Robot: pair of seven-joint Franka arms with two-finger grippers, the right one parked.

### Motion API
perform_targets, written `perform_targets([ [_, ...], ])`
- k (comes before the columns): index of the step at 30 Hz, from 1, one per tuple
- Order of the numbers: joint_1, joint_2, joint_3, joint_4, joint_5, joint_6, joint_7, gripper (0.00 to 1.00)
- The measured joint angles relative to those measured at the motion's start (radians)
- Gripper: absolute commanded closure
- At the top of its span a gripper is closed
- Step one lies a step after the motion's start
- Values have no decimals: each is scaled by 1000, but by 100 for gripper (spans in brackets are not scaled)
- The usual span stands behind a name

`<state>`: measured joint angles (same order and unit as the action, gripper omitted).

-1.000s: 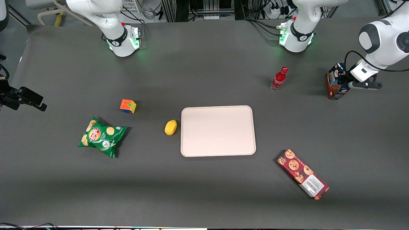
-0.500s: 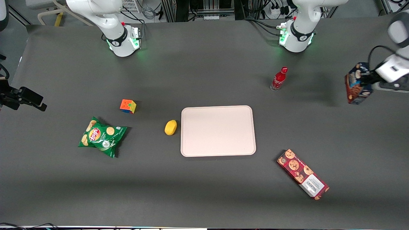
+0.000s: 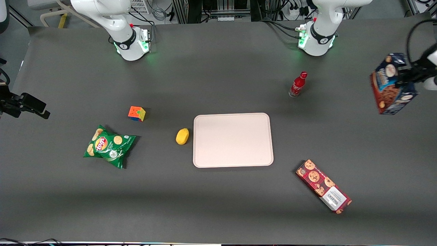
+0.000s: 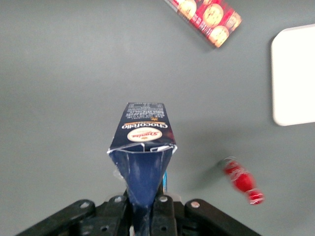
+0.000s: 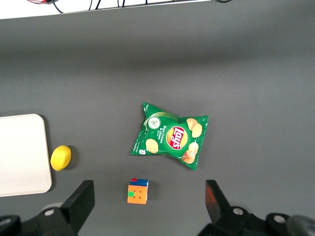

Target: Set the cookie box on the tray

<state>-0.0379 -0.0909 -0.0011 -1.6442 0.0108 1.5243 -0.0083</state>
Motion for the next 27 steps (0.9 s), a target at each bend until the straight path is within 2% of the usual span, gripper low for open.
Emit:
perform_targets([
  [6,-5,96,-178,114,-12,-28,-273,100],
  [11,-8,197,-297,144,-18,-22,-384,100],
  [16,-10,325,-348,149,-51,46,-427,100],
  [21,-9,456,-388,152,-54,144,-466,100],
  [27,-10,582,-444,152,-12,262,-527,100],
])
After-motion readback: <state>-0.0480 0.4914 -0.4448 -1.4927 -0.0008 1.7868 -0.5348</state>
